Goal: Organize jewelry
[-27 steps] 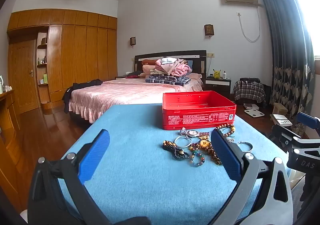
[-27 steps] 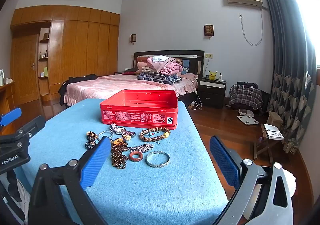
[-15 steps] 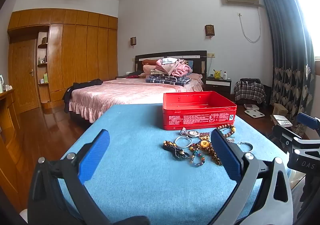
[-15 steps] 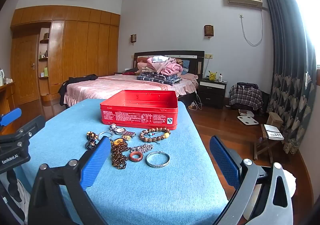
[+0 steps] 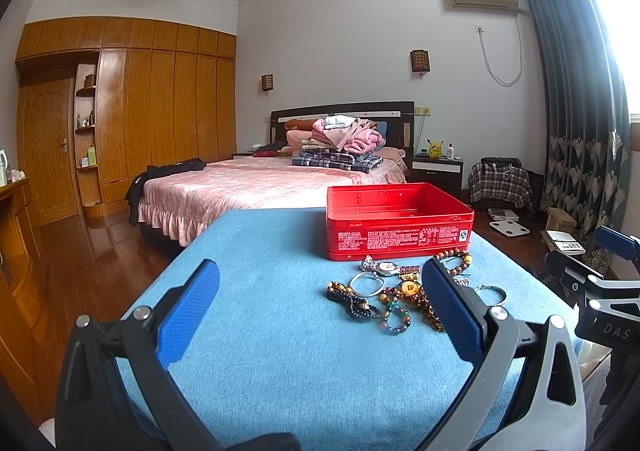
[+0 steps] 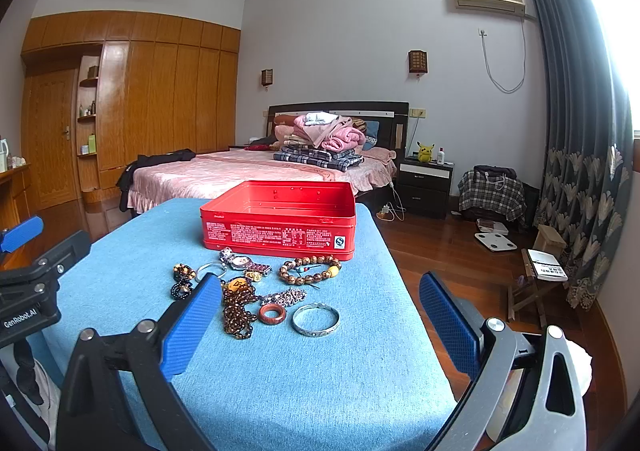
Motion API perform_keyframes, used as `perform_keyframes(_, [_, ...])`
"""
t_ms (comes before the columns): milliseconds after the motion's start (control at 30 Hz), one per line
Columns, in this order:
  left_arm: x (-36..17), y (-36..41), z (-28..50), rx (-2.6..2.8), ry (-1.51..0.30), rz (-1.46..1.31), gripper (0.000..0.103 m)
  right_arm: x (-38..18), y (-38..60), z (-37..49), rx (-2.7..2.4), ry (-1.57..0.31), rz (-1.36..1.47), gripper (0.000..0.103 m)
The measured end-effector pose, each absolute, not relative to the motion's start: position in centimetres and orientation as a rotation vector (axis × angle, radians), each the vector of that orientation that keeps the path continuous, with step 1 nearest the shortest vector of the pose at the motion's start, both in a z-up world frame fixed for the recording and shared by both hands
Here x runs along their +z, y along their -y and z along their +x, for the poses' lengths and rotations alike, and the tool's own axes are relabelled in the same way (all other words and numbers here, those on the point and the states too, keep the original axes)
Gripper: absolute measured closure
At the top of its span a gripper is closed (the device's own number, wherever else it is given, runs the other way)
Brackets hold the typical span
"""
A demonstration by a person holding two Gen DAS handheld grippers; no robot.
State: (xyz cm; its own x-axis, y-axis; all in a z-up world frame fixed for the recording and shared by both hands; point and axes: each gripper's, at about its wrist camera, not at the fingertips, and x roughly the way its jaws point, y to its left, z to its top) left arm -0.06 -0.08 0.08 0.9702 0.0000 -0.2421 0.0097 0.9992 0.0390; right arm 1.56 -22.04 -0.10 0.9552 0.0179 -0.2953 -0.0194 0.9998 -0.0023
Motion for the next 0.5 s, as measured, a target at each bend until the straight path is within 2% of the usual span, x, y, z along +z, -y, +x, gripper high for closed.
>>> perform_keyframes(500, [0.03,-0.06,-0.04,-0.004,-0.244,0.037,0.005,-0.09,22.05,1.53,0.019,-0.299,-0.005,0.006])
